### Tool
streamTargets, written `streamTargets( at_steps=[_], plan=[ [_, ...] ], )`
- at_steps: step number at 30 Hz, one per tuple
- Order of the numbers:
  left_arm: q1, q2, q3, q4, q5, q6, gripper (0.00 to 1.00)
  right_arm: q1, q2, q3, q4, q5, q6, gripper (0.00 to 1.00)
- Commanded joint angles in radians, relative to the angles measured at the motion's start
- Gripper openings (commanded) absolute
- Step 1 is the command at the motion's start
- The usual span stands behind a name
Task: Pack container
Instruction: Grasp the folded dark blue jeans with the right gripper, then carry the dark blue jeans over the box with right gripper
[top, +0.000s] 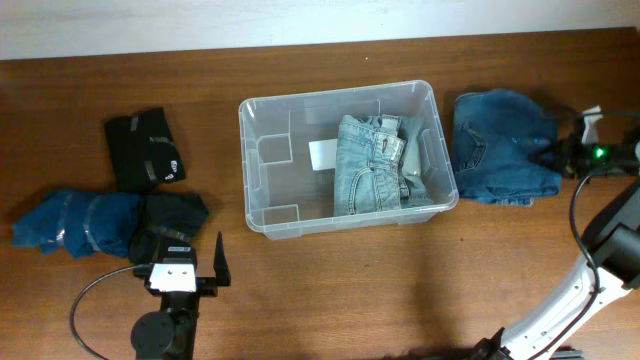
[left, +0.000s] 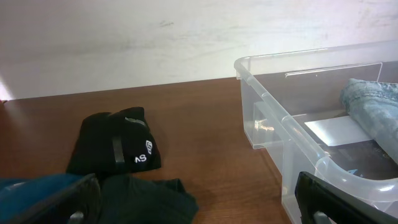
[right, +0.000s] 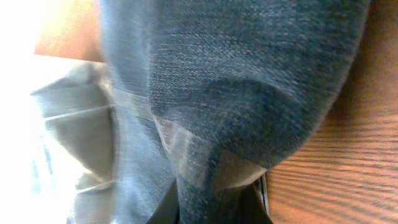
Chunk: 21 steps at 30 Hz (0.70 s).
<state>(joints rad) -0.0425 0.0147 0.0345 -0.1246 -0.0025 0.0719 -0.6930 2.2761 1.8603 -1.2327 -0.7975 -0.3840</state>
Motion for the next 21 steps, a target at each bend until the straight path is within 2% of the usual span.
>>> streamTargets(
  at_steps=[1,9,15,21],
  plan=[
    [0.006,-0.008,-0.004,-0.001,0.014,0.012,0.99,0.062,-0.142,0.138,-0.069,-0.063,0.0,0.04],
    [0.006,-0.008,-0.004,-0.001,0.014,0.012,0.99,0.238,-0.249,0.456,-0.277,0.003,0.006,0.04],
    [0.006,-0.008,-0.004,0.0,0.014,0.012,0.99,0.389,-0.322,0.712,-0.351,0.112,0.212,0.04],
    [0.006,-0.008,-0.004,-0.001,0.014,0.012,0.99,0.509,-0.375,0.792,-0.354,0.18,0.426,0.04]
  ],
)
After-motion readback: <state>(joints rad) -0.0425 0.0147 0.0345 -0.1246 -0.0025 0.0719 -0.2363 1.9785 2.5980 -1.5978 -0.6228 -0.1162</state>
